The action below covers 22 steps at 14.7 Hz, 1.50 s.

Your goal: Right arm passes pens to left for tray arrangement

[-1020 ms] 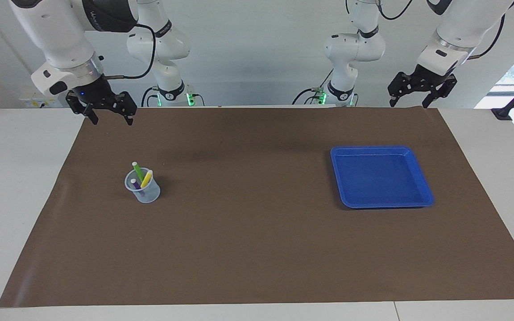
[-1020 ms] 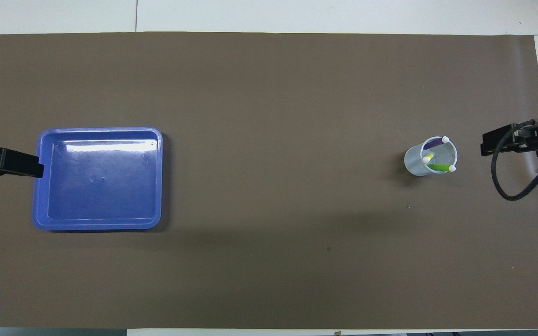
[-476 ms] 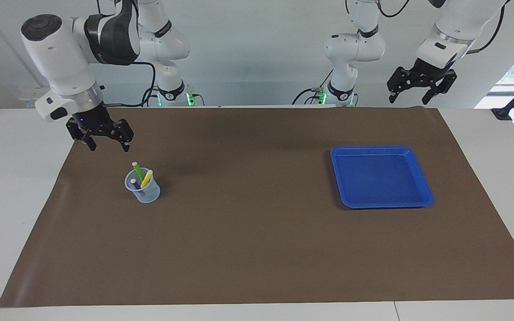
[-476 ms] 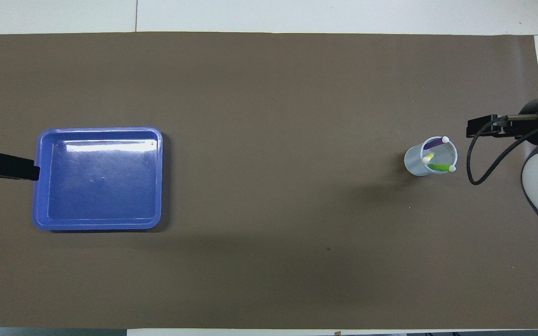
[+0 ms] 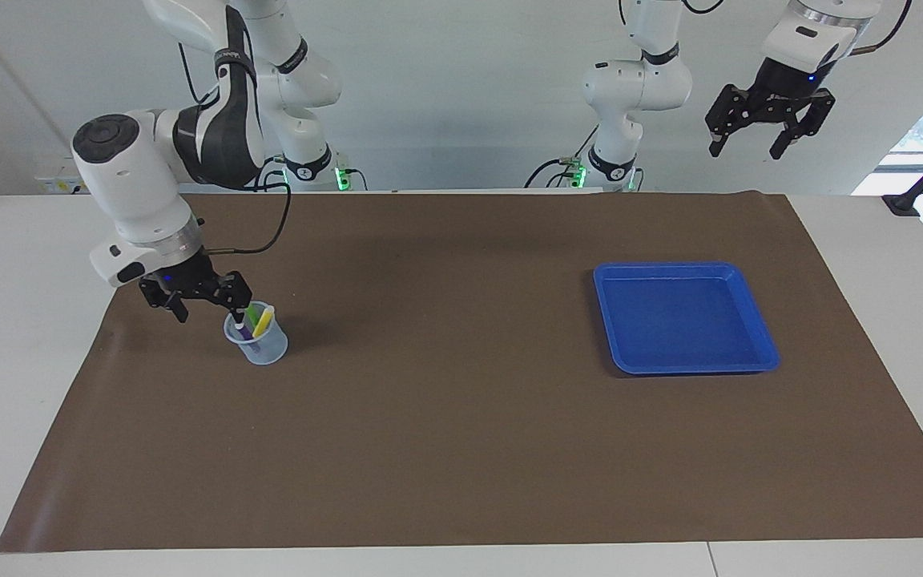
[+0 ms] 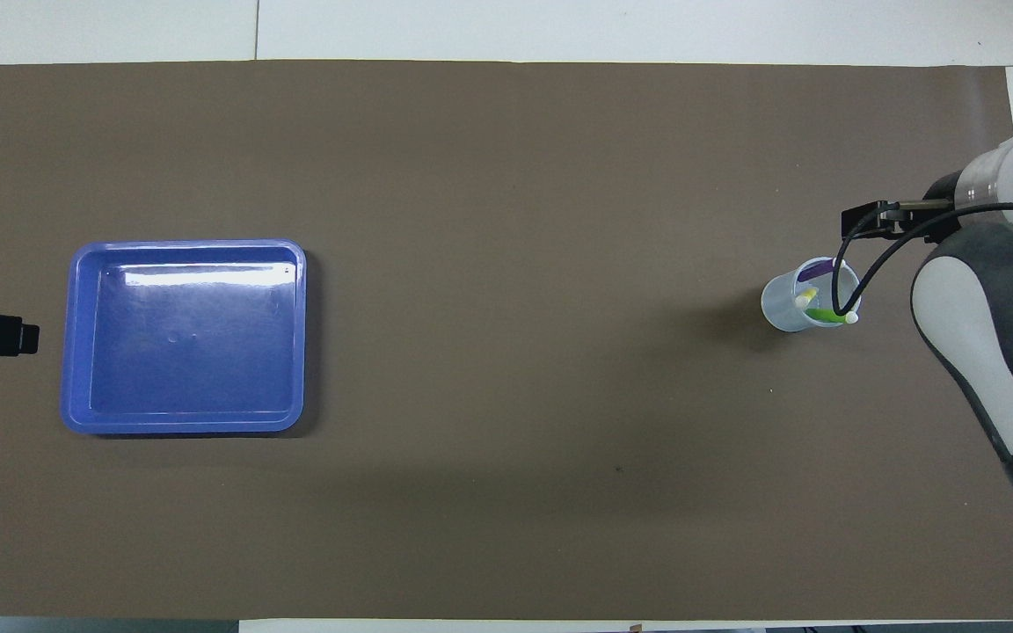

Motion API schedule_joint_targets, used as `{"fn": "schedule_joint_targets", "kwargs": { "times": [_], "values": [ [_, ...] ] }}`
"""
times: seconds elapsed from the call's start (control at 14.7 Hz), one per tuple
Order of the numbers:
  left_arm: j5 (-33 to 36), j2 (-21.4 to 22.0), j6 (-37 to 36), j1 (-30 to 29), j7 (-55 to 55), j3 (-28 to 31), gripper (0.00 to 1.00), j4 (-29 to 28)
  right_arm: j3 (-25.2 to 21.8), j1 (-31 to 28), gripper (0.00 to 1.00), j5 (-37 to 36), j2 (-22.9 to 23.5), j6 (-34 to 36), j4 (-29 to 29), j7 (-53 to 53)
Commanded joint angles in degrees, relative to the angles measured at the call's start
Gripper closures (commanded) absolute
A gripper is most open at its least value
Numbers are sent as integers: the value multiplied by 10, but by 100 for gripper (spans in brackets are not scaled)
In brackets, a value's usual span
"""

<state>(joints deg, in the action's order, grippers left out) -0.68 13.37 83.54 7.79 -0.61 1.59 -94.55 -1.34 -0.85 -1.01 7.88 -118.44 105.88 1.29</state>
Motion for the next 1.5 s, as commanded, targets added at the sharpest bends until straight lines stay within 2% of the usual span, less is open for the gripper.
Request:
{"fn": "schedule_joint_targets", "kwargs": {
  "times": [0.0,0.27,0.61,0.75,0.88,1.09,1.16,1.22,1.29,1.43],
  "values": [
    [11,36,9,-8,-4,-4,0,-57,3,1,5,11,1,-24,27,37],
    [10,70,93,-14,-8,-3,0,-148,3,15,7,11,-17,-67,91,66],
    [9,64,189,-17,-7,-4,0,-259,3,12,15,11,-20,-86,98,80],
    [1,61,233,-17,-3,-3,0,-293,3,12,25,11,-21,-75,98,85],
    [-31,60,280,-17,-3,-3,0,-330,2,12,39,11,-23,-75,104,86],
    [-34,43,330,-15,-3,-3,0,-368,2,12,61,11,-25,-76,108,86],
    [-37,32,341,-13,-3,-3,0,-371,2,11,73,11,-26,-75,108,86],
    [-51,20,350,-11,-4,-3,0,-371,2,11,96,11,-26,-75,108,86],
    [-67,10,356,-9,-3,-3,0,-371,2,11,100,11,-26,-75,108,87],
    [-70,-4,361,-3,-4,-4,0,-371,2,9,100,11,-26,-75,107,86]
  ]
}}
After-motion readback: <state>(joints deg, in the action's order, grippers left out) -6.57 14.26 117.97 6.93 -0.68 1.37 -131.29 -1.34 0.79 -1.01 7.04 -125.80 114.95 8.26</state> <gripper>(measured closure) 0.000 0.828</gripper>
